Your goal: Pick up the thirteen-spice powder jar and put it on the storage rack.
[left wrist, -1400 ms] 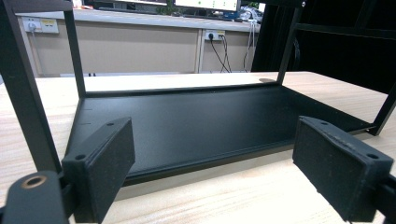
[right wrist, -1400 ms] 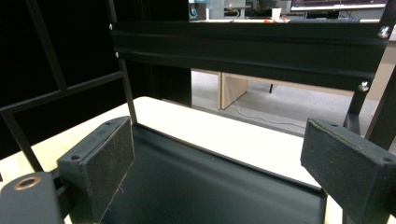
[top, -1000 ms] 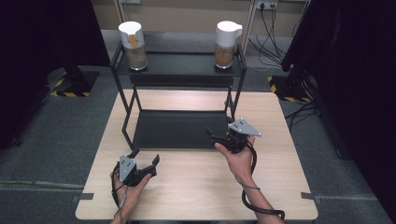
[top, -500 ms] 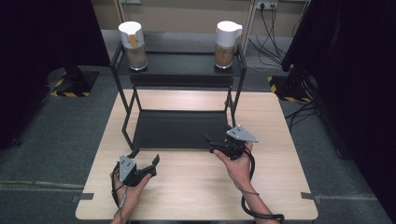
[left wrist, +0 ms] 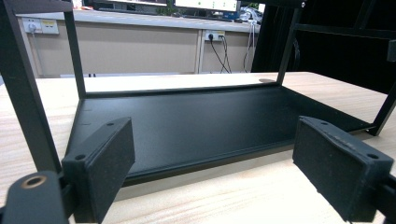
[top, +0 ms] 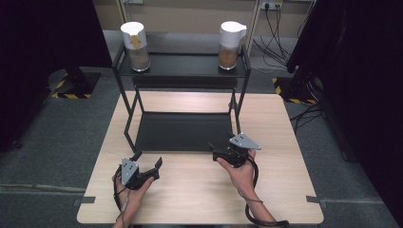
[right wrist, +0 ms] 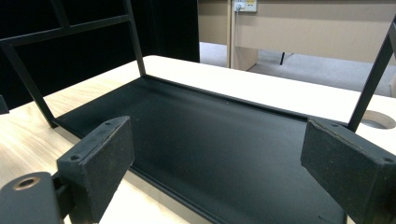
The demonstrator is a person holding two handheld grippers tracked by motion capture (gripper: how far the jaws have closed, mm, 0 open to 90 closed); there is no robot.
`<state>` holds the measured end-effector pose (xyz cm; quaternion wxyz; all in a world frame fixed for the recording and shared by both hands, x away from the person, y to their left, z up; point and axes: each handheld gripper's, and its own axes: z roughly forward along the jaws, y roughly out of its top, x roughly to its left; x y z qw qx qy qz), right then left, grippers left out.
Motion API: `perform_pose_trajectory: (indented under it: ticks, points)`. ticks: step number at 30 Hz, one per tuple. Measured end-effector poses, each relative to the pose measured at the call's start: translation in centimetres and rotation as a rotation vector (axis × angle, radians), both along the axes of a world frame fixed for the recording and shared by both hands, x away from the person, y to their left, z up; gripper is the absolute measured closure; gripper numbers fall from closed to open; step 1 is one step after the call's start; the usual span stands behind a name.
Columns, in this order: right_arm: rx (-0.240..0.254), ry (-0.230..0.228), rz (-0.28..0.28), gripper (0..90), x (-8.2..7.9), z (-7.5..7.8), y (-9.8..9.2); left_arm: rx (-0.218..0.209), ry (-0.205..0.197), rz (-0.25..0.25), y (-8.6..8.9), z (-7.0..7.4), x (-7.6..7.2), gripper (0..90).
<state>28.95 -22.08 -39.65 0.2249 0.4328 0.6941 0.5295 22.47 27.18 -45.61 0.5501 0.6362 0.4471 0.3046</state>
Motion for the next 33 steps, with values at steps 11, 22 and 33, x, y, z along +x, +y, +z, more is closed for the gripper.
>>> perform_pose_trajectory:
  ticks: [11, 22, 33]
  points:
    - [0.004, 0.009, -0.001, 9.7, -0.4, -0.9, -0.2, 0.000, 0.000, 0.000, 0.0, 0.0, 0.0, 12.3]
    - [0.002, 0.023, -0.004, 9.8, -0.7, -1.7, -0.4, 0.001, -0.001, 0.000, 0.0, 0.0, 0.0, 12.3]
    - [0.002, 0.027, -0.006, 9.8, -1.0, -2.1, -0.5, 0.000, -0.001, 0.000, 0.0, 0.0, 0.0, 12.3]
